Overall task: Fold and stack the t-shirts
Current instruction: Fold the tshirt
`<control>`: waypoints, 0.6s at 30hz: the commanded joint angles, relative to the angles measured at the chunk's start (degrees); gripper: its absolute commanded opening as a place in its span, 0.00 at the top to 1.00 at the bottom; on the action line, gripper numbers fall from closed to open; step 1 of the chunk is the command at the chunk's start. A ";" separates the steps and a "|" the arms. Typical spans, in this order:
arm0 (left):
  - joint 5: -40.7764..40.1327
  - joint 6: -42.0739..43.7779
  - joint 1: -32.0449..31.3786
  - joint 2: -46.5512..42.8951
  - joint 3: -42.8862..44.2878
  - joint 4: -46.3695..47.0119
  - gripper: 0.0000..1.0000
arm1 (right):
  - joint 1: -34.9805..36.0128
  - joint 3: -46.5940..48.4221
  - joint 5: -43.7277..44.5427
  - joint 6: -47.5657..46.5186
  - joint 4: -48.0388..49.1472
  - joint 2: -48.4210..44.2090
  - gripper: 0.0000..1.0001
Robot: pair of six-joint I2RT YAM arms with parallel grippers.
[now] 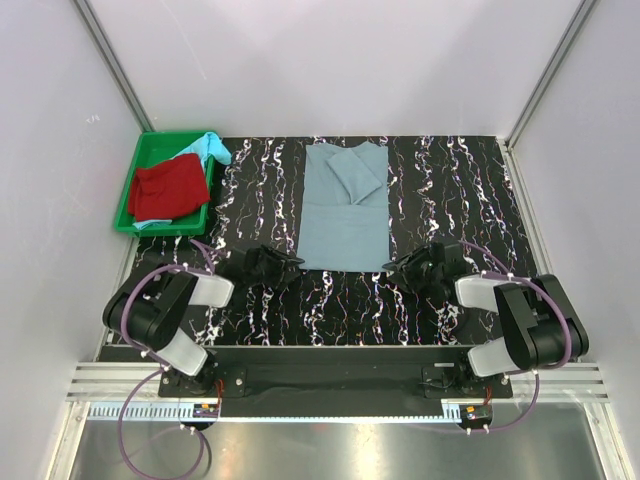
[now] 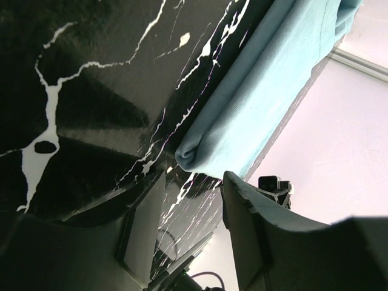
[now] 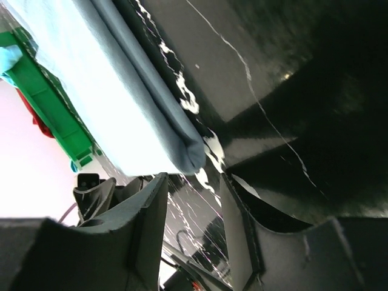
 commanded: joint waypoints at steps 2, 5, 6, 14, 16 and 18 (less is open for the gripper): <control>-2.82 0.69 0.78 2.35 1.14 -2.46 0.51 | 0.36 1.29 3.12 0.31 2.02 2.75 0.53; -2.99 1.04 0.79 2.88 2.20 -4.30 0.52 | 0.45 1.21 3.65 0.75 2.11 3.02 0.54; -3.00 1.04 0.87 3.06 2.37 -4.74 0.52 | 0.54 1.12 3.82 0.84 2.03 3.02 0.55; -2.12 0.87 1.14 5.60 3.69 -4.83 0.58 | 0.45 2.70 4.62 0.93 1.32 5.30 0.56; -1.85 0.96 1.31 6.04 3.78 -4.48 0.64 | 0.45 2.96 4.62 1.02 1.41 5.91 0.57; -1.24 1.22 1.66 6.66 3.78 -3.60 0.69 | 0.45 3.23 4.70 0.84 1.41 6.79 0.59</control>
